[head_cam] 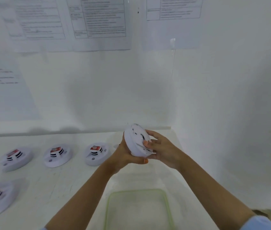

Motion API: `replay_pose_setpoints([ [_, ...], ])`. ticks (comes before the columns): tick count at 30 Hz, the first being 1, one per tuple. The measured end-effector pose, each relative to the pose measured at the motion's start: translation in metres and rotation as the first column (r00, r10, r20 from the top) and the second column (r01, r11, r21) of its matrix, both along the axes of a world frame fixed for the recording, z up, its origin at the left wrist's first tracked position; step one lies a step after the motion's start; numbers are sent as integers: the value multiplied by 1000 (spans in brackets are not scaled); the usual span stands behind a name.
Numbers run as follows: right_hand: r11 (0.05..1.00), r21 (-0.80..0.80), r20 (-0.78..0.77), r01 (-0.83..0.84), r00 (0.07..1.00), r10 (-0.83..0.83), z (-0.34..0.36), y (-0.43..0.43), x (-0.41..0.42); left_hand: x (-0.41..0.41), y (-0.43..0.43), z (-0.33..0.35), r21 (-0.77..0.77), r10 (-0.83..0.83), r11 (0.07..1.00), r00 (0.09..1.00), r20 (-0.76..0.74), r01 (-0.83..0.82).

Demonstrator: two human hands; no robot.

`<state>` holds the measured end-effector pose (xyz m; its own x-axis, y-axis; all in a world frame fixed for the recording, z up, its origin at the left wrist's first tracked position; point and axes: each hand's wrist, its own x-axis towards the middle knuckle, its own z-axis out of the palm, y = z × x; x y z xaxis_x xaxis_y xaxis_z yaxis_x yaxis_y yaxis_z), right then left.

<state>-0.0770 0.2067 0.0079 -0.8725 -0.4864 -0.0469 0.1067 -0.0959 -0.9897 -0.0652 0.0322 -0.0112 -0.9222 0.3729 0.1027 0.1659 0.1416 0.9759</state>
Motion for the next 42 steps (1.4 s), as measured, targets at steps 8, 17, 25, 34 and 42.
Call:
replay_pose_setpoints([
  [8,985,77,-88,155,985,-149,10,-1,-10,7,-12,15,31,83,996,989,-125,-79],
  [17,979,148,-153,137,982,-114,8,-13,-8,-1,-21,15,-28,77,996,985,-157,-82],
  [25,886,381,-513,265,858,-36,19,-13,-11,-4,-27,10,-21,129,991,974,-188,-135],
  [34,557,678,-723,479,571,389,45,-14,-12,-6,-29,7,-34,101,993,973,-209,-111],
  [42,530,706,-707,469,442,551,53,-22,-19,-8,-33,3,18,107,994,972,-210,-106],
])
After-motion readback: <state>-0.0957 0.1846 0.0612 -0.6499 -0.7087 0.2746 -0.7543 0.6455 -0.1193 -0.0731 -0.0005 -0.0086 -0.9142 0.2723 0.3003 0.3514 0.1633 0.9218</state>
